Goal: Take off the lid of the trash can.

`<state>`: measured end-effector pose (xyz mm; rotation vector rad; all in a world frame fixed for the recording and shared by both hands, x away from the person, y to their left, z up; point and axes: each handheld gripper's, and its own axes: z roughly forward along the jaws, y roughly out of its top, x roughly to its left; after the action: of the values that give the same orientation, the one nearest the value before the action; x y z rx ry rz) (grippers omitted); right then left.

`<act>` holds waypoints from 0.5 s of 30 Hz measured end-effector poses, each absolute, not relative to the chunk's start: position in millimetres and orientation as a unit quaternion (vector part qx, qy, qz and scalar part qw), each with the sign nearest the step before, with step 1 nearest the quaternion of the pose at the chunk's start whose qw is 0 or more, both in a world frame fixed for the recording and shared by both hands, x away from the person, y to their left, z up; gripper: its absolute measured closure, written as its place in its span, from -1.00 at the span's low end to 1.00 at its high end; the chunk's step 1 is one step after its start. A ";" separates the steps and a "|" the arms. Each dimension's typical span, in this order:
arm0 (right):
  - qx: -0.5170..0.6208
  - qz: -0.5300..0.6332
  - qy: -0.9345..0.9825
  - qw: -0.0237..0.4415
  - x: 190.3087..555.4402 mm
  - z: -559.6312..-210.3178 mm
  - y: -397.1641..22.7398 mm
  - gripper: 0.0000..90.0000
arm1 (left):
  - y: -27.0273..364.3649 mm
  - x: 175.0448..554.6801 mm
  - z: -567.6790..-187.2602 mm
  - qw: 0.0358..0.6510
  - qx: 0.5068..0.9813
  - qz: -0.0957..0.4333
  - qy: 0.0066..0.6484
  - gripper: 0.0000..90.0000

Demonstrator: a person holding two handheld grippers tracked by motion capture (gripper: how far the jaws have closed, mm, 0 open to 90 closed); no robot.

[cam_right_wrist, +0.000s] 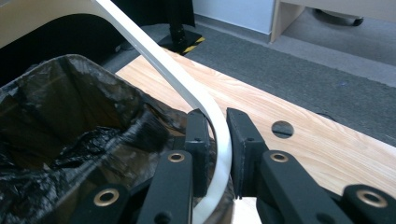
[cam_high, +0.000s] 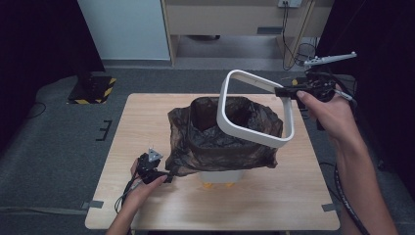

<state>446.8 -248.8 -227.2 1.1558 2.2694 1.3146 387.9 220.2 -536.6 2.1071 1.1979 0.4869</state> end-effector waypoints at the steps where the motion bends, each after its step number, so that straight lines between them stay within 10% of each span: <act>1: 0.403 0.454 0.783 0.137 445.9 -227.0 -251.9 0.77 | 220.2 387.9 -536.6 0.328 0.805 0.186 0.458 -1.00; 15: 0.424 0.453 0.772 0.137 443.7 -239.7 -282.8 0.77 | 220.6 387.8 -536.7 0.328 0.806 0.187 0.456 -1.00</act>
<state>443.7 -282.8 -239.7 1.2277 2.2349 1.3095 387.8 220.6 -536.7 2.1110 1.1931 0.4887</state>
